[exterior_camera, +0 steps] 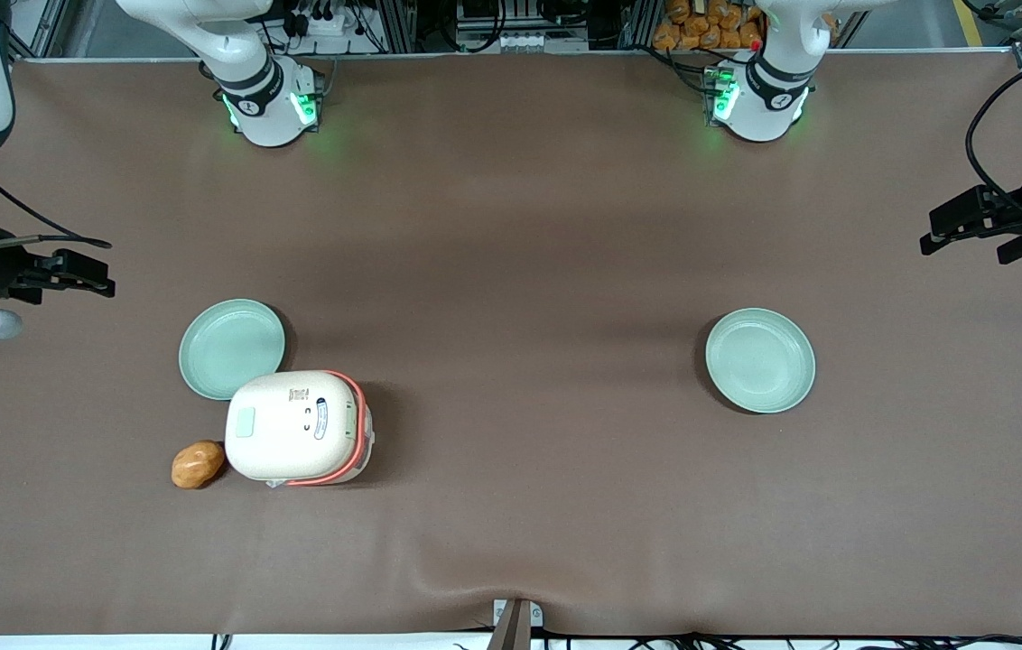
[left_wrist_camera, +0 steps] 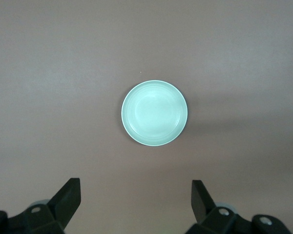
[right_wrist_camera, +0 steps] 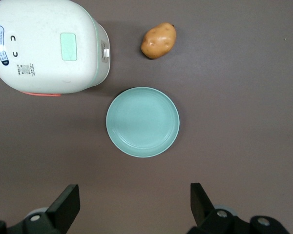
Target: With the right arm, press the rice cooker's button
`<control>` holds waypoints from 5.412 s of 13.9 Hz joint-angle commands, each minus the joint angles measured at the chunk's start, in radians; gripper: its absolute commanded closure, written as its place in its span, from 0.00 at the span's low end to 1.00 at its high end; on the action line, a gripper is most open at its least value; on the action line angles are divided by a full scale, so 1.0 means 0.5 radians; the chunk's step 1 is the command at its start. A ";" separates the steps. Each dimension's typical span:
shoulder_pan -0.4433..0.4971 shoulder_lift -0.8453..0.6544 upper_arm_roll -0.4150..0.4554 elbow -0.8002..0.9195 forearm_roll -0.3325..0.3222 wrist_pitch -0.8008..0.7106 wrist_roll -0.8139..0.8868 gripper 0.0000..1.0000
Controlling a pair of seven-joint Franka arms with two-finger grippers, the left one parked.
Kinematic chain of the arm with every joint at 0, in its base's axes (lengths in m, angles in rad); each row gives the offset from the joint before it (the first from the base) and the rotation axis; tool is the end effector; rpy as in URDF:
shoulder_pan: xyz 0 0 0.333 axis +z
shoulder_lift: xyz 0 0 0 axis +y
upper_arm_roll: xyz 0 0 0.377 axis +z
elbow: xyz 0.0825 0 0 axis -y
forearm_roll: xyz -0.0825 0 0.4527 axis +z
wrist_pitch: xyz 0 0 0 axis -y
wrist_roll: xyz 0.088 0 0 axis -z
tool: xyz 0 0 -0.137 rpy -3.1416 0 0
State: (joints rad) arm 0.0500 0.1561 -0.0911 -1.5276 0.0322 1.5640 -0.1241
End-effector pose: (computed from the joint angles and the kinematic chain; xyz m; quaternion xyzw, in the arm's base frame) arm 0.6699 -0.0189 0.5774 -0.9974 -0.0407 0.0585 0.0139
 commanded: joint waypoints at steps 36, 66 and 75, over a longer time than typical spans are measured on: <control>0.333 0.725 0.020 -0.025 0.224 1.118 0.126 1.00; 0.115 0.068 0.020 0.141 0.203 0.097 0.147 0.00; -0.020 -0.082 0.010 0.034 -0.120 -0.195 0.135 0.00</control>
State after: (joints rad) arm 0.0649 0.1408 -0.0964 -1.4620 -0.0003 1.4354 -0.0528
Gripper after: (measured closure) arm 0.000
